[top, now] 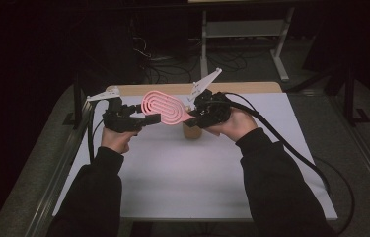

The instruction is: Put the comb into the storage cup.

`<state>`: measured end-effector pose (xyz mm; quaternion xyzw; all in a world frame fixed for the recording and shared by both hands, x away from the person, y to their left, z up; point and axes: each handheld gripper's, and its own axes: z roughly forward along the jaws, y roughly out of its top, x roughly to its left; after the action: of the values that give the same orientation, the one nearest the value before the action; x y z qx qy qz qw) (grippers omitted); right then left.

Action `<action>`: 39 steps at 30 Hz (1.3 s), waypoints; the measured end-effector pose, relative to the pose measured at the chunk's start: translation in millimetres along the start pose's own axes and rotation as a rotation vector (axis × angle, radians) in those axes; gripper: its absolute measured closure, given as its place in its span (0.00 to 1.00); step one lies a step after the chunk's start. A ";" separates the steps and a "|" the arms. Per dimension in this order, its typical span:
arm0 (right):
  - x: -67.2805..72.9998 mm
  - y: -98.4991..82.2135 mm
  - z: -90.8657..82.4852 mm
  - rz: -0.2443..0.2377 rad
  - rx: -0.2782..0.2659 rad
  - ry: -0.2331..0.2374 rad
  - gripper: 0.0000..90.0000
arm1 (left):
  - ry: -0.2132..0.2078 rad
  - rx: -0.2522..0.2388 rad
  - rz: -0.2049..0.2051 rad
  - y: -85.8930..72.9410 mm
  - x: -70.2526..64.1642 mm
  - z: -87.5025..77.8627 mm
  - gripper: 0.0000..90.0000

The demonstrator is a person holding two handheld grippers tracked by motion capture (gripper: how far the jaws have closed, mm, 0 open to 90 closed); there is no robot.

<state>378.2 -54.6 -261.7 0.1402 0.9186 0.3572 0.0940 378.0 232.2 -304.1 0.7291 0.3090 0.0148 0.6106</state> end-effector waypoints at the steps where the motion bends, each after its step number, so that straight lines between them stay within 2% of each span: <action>1: 0.3 0.0 0.2 -0.003 0.000 0.000 0.78 | 0.003 -0.001 -0.004 0.8 0.4 0.7 0.16; 10: 0.9 0.1 -0.3 -0.009 -0.006 0.013 0.78 | -0.001 -0.023 -0.009 7.3 2.1 2.0 0.23; 12: 1.3 0.2 0.4 -0.013 -0.007 0.010 0.78 | -0.005 -0.029 -0.014 8.3 2.0 2.8 0.25; 17: 0.6 0.5 0.8 -0.011 -0.008 0.004 0.79 | 0.023 -0.034 -0.001 10.3 -0.4 5.7 0.33; 24: 0.3 0.2 2.5 -0.018 0.003 -0.010 0.79 | 0.015 -0.048 -0.007 10.3 1.9 6.9 0.37; 30: 0.8 1.0 4.4 -0.026 0.014 -0.018 0.80 | -0.031 -0.087 -0.048 13.0 3.4 6.1 0.44; 33: -0.3 1.3 4.8 -0.023 0.011 -0.024 0.80 | -0.036 -0.084 -0.054 15.4 3.5 6.2 0.48; 37: -1.0 0.4 6.4 -0.025 0.023 -0.029 0.80 | -0.083 -0.070 -0.082 15.9 6.8 6.9 0.52; 39: -1.0 0.2 6.8 -0.025 0.024 -0.030 0.80 | -0.092 -0.070 -0.087 15.8 7.6 6.5 0.53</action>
<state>381.0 -50.5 -266.5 0.1350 0.9230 0.3430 0.1105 393.6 228.9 -294.2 0.6930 0.3115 -0.0345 0.6492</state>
